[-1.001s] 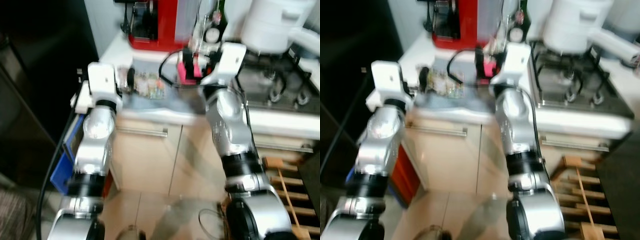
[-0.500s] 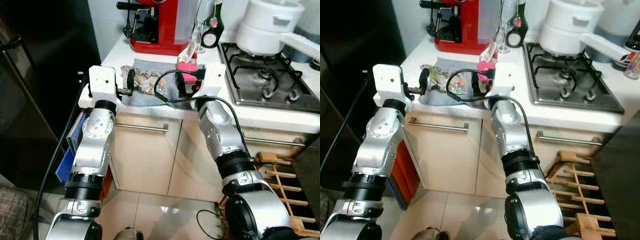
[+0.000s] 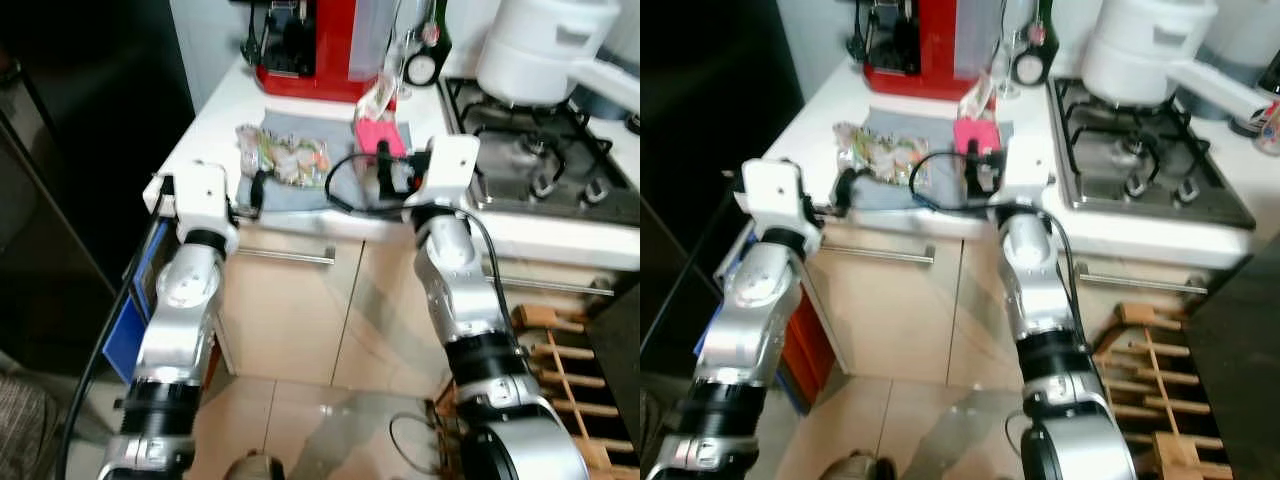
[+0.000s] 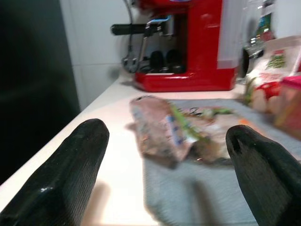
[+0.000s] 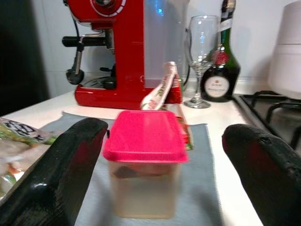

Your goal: Restocking fridge

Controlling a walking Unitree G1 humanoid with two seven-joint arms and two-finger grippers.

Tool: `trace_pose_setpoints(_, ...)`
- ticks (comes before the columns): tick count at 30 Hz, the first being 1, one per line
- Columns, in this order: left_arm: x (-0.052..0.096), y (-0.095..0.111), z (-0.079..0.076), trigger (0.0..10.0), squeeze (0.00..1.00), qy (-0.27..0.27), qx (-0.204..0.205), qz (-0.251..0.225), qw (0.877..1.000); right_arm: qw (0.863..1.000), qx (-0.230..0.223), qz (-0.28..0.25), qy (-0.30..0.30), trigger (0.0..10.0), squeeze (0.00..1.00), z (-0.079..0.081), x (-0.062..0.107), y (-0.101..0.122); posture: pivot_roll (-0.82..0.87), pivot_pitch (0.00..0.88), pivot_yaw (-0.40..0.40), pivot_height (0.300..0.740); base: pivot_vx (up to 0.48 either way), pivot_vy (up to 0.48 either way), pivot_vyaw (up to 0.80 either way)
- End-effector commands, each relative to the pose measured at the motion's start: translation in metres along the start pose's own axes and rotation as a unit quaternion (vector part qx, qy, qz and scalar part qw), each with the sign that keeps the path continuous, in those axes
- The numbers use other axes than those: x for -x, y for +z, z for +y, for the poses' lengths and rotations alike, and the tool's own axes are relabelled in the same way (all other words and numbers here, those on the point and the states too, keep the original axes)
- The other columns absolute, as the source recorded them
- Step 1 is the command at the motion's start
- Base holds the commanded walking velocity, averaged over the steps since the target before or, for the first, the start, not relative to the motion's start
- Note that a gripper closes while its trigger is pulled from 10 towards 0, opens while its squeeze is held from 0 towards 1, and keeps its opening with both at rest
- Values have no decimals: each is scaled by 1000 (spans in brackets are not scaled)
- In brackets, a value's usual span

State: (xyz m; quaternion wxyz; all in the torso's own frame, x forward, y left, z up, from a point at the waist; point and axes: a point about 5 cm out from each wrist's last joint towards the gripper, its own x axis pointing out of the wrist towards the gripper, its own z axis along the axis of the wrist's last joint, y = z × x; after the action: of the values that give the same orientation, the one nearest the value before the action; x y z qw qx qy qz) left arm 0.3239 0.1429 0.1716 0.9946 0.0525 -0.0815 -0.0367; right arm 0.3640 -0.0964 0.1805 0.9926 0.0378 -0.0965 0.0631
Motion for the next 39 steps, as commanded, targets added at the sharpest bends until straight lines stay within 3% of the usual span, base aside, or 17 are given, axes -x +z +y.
trace_pose_setpoints(1, -3, 5, -1, 10000, 0, -4, -7, -4, 1000, 1000, -5, -17, 5, 10000, 0, 3, -8, 14, 61, 0, -4, 740, 0, 0, 0)
trace_pose_setpoints(10, 4, 4, 3, 10000, 0, 13, -5, 1, 1000, 1000, -13, -10, 11, 10000, 0, 7, -25, 23, 93, 0, -26, 740, 0, 0, 0)
trace_pose_setpoints(16, 10, 2, 6, 10000, 0, 20, -6, 9, 1000, 999, -24, 47, -4, 10000, 0, 0, -36, 14, 111, 0, -36, 740, 0, 0, 0)
trace_pose_setpoints(24, 17, 1, 9, 10000, 0, 27, -9, 17, 999, 996, -20, 80, -23, 10000, 0, -8, -46, 14, 129, 0, -41, 740, 0, 0, 0)
trace_pose_setpoints(39, 30, 2, 12, 10000, 0, 41, -9, 31, 999, 994, -16, 108, 21, 10000, 0, 12, -52, 14, 156, 0, -56, 740, 0, 0, 0)
